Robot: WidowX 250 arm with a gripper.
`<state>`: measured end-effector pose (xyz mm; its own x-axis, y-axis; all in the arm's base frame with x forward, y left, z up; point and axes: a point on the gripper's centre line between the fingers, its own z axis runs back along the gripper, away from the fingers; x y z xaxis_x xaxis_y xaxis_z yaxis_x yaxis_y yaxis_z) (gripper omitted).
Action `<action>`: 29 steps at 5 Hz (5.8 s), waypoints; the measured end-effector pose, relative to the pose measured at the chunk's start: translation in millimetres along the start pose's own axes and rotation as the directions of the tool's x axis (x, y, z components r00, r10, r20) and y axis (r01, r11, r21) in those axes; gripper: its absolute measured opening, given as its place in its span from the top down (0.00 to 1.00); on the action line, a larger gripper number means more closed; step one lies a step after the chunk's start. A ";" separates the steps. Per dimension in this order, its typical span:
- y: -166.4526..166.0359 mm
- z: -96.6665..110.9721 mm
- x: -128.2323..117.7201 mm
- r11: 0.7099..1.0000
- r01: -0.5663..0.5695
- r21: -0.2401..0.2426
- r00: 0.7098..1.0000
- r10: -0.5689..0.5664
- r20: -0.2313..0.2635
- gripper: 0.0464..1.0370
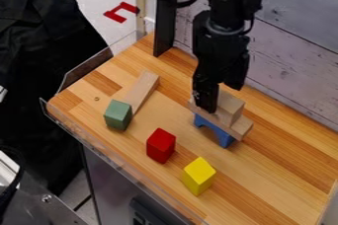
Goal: Put the arch on top of the red and yellow blocks
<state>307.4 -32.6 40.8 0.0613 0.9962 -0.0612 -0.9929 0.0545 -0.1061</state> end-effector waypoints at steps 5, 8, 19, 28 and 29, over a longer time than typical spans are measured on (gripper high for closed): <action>-3.8 -5.8 1.3 0.999 -0.051 0.000 0.999 0.051 0.009 0.52; -4.9 4.9 1.7 0.999 -0.036 -0.032 0.999 0.036 0.003 0.52; 81.0 12.4 -18.4 0.979 0.161 0.126 0.987 -0.157 -0.037 0.52; 73.4 -6.8 4.7 0.974 0.152 0.166 0.988 -0.148 -0.034 0.14; 73.1 -6.5 4.5 0.975 0.147 0.166 0.989 -0.144 -0.032 0.03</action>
<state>235.8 -24.6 26.3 0.2065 0.9754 -0.0771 -0.9761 0.2108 0.0527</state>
